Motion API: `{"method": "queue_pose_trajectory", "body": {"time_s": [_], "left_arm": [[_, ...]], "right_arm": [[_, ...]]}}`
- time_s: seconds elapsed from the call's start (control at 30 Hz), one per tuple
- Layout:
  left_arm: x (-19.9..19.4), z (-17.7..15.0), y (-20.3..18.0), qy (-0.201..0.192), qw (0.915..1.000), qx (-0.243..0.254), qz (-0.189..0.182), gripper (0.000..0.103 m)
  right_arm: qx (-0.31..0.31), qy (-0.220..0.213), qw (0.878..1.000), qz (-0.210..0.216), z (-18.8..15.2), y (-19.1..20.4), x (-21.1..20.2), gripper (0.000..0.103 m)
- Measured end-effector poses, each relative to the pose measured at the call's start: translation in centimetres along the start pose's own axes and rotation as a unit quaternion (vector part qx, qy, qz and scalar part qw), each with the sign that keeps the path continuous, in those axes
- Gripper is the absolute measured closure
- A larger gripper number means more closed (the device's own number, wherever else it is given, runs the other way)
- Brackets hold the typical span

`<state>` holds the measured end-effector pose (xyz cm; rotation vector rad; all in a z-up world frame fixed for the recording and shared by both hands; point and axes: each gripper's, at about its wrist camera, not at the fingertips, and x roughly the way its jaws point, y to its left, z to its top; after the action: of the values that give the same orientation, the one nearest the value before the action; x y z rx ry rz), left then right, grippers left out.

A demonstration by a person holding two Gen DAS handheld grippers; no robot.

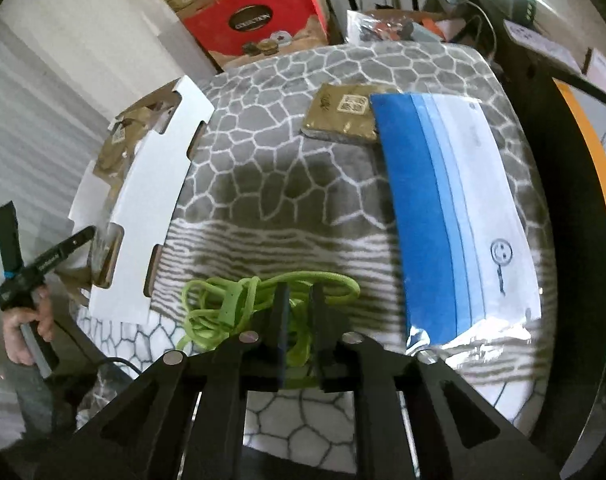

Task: Organize objects
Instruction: 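Grasp the lime-green cable bundle with the right tool and lift it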

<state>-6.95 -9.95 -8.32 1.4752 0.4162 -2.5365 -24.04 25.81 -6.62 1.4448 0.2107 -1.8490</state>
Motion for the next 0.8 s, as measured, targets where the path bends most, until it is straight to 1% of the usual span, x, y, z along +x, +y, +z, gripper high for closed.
{"method": "queue_pose_trajectory", "body": {"time_s": [0.03, 0.07, 0.1, 0.13, 0.17, 0.3, 0.37, 0.4, 0.43, 0.47, 0.5, 0.53, 0.57, 0.6, 0.67, 0.77, 0.8], "left_arm": [[0.0, -0.1, 0.0, 0.0, 1.0, 0.0, 0.001, 0.093], [0.0, 0.0, 0.0, 0.0, 1.0, 0.0, 0.001, 0.093], [0.0, 0.0, 0.0, 0.0, 1.0, 0.001, 0.002, 0.093], [0.0, -0.1, 0.0, 0.0, 1.0, 0.0, 0.002, 0.093], [0.0, -0.1, 0.0, 0.0, 1.0, 0.0, 0.002, 0.093], [0.0, -0.1, -0.1, 0.0, 1.0, 0.0, 0.002, 0.093], [0.0, -0.1, 0.0, 0.0, 1.0, 0.0, 0.001, 0.093], [0.0, -0.1, 0.0, 0.0, 1.0, -0.001, 0.002, 0.093], [0.0, -0.1, 0.0, 0.0, 1.0, -0.001, 0.001, 0.093], [0.0, -0.1, 0.0, 0.0, 1.0, -0.001, 0.001, 0.093], [0.0, -0.1, 0.0, 0.0, 1.0, -0.001, 0.001, 0.093], [0.0, -0.1, 0.0, 0.0, 1.0, -0.001, 0.001, 0.093], [0.0, -0.1, 0.0, -0.001, 1.0, -0.001, 0.002, 0.093], [0.0, -0.1, 0.0, -0.001, 1.0, -0.001, 0.001, 0.093], [-0.1, -0.1, -0.1, -0.001, 1.0, -0.002, 0.0, 0.093], [-0.1, -0.2, 0.0, -0.001, 1.0, -0.005, -0.004, 0.093], [0.0, -0.2, 0.0, -0.001, 1.0, -0.005, -0.005, 0.093]], "right_arm": [[0.002, -0.002, 1.0, -0.002, 0.0, 0.0, -0.2, 0.086], [0.002, -0.002, 1.0, -0.003, -0.1, 0.1, -0.3, 0.067], [0.002, -0.001, 1.0, 0.002, 0.0, -0.1, -0.3, 0.041], [0.003, -0.002, 1.0, 0.006, -0.1, 0.0, -0.3, 0.032], [0.002, -0.004, 1.0, 0.006, -0.2, 0.1, -0.3, 0.029], [0.004, 0.019, 1.0, 0.001, -0.7, 0.8, 1.2, 0.029], [-0.001, 0.034, 0.999, -0.014, -1.0, 1.3, 2.5, 0.028], [-0.018, 0.024, 0.999, -0.032, -1.2, 1.9, 2.7, 0.03], [-0.03, 0.019, 0.998, -0.043, -1.3, 2.4, 2.7, 0.035], [-0.04, 0.016, 0.998, -0.052, -1.4, 2.8, 2.8, 0.048], [-0.046, 0.007, 0.997, -0.062, -1.4, 3.1, 2.6, 0.055], [-0.049, 0.004, 0.997, -0.063, -1.4, 3.2, 2.5, 0.059], [-0.054, 0.001, 0.996, -0.064, -1.3, 3.3, 2.3, 0.067], [-0.059, -0.002, 0.996, -0.066, -1.2, 3.4, 2.1, 0.072], [-0.069, -0.005, 0.996, -0.058, -1.2, 3.7, 1.6, 0.076], [-0.079, -0.023, 0.995, -0.057, -1.0, 4.4, 0.3, 0.078], [-0.077, -0.036, 0.995, -0.053, -0.7, 4.5, -0.8, 0.078]]}}
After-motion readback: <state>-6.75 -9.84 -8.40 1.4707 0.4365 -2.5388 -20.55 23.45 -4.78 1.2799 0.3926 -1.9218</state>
